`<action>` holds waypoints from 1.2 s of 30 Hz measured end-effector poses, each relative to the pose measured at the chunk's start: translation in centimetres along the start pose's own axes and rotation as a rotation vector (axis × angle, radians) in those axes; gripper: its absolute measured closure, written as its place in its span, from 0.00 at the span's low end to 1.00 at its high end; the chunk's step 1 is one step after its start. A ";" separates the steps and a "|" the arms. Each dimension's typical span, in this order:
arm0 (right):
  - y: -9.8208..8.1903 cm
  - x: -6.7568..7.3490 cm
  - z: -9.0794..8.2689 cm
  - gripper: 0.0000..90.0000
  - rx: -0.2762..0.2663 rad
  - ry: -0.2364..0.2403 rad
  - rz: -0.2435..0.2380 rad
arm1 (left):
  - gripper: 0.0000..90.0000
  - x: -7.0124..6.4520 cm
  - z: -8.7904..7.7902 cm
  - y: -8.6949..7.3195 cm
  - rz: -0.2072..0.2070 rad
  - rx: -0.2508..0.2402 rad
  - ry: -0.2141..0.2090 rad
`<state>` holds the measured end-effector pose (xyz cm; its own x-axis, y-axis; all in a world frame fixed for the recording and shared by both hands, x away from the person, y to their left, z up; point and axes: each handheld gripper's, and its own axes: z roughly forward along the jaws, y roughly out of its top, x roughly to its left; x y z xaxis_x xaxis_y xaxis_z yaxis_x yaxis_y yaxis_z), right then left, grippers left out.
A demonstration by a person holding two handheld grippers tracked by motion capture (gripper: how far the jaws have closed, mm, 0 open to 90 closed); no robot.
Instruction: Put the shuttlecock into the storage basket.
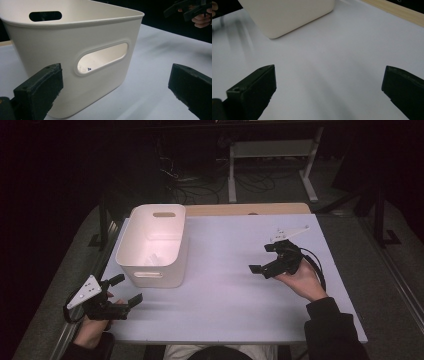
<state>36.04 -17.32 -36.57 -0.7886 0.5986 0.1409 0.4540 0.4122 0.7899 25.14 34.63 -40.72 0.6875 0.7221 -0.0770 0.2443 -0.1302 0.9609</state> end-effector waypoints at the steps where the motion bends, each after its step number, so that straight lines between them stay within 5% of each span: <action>1: -0.2 0.0 0.0 0.00 0.000 0.000 0.004 | 0.00 0.0 0.0 0.0 0.001 0.001 0.000; 36: -4.2 -0.2 -1.6 0.00 -0.028 -0.030 0.053 | 0.00 0.0 0.0 0.0 0.002 0.001 -0.001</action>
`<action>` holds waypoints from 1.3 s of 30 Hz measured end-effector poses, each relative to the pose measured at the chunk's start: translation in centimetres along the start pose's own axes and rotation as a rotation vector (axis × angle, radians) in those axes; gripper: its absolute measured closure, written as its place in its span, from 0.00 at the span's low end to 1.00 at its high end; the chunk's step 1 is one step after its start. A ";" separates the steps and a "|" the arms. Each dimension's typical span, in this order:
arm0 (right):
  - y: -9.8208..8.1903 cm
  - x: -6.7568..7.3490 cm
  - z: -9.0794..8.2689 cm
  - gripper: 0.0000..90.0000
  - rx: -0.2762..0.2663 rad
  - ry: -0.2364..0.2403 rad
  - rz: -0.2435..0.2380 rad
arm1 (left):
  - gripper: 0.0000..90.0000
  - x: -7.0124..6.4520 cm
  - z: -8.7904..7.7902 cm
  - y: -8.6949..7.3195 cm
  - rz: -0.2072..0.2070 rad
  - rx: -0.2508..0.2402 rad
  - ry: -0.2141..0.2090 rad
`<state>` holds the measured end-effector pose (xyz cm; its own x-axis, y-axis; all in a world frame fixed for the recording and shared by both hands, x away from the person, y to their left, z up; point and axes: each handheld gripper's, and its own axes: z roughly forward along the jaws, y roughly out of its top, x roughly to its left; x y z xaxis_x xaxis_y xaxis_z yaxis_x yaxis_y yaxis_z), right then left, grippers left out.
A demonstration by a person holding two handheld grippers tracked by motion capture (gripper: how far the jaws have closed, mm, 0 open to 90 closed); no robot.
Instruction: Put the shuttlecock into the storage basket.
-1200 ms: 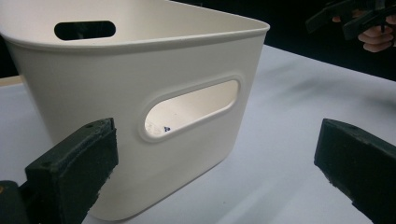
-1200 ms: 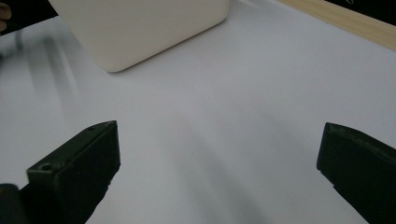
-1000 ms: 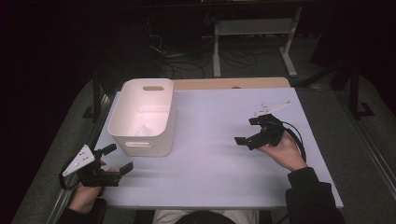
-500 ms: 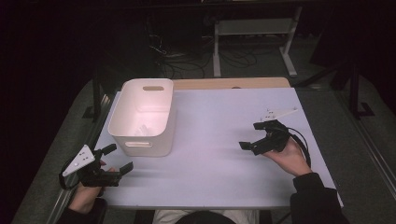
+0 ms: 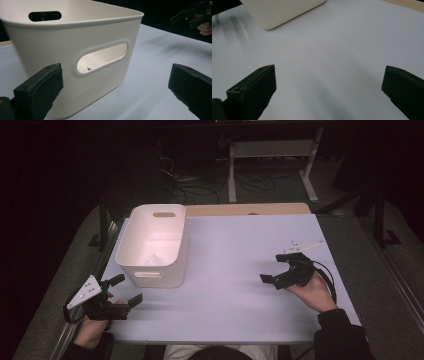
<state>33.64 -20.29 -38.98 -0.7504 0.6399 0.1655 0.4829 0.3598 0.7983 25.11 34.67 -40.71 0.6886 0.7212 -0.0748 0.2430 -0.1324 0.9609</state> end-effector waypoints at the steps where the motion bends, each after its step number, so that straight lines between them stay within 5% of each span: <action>1: -0.4 -0.1 -0.2 0.00 -0.003 -0.005 0.003 | 0.00 0.0 0.0 0.0 0.000 0.000 0.000; 23: -4.0 -0.7 -2.0 0.00 -0.036 -0.051 0.051 | 0.00 0.0 0.0 0.0 -0.002 -0.004 0.000; 39: -6.0 -0.7 -3.0 0.00 -0.068 -0.089 0.044 | 0.00 0.0 0.0 0.0 0.000 -0.002 -0.002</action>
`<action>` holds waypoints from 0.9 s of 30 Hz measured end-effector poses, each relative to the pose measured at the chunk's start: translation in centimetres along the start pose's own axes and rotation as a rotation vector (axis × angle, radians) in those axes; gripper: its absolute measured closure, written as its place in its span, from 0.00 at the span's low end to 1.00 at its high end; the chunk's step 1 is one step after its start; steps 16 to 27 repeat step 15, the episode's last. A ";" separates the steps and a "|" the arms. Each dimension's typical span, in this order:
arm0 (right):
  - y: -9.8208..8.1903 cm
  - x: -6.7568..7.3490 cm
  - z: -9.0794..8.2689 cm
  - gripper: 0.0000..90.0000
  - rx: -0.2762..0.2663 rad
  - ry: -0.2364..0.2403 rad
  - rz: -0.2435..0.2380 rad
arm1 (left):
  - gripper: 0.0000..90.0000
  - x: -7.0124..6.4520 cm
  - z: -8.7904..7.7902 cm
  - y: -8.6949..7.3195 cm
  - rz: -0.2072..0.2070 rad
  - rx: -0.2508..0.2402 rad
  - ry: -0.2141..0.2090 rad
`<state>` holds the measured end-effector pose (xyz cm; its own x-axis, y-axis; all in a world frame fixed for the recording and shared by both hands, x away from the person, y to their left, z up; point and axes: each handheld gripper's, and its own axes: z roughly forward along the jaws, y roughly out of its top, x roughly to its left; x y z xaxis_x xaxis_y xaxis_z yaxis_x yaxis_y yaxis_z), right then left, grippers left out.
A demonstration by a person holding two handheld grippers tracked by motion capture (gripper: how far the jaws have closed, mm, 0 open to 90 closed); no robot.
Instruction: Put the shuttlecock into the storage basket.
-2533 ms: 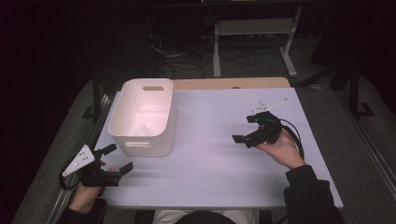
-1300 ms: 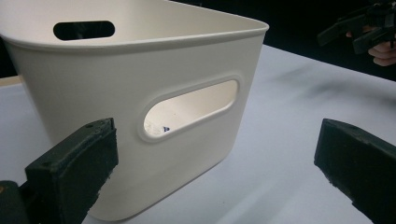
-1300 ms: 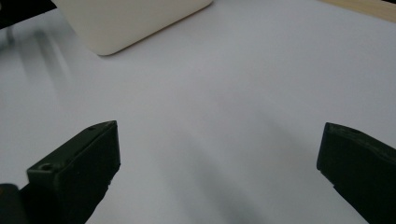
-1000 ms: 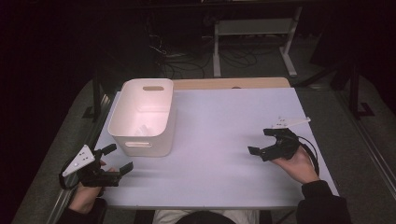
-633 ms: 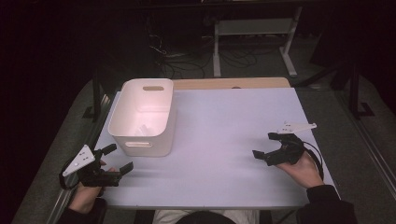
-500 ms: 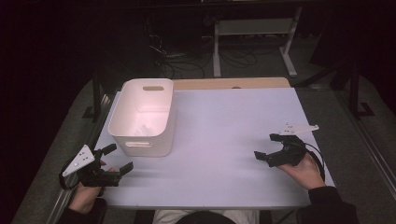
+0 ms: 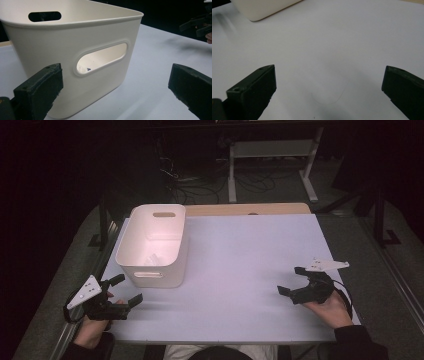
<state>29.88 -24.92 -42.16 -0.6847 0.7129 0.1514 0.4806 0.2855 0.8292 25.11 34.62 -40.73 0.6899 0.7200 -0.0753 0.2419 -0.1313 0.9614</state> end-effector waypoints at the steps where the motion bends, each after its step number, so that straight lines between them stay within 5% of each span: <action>1: -0.1 0.0 -0.1 0.00 -0.002 -0.001 0.000 | 0.00 0.0 0.0 0.0 0.000 0.000 0.000; 27: -1.7 -0.4 -0.7 0.00 -0.010 -0.023 0.018 | 0.00 0.0 -0.1 0.0 0.003 0.000 0.002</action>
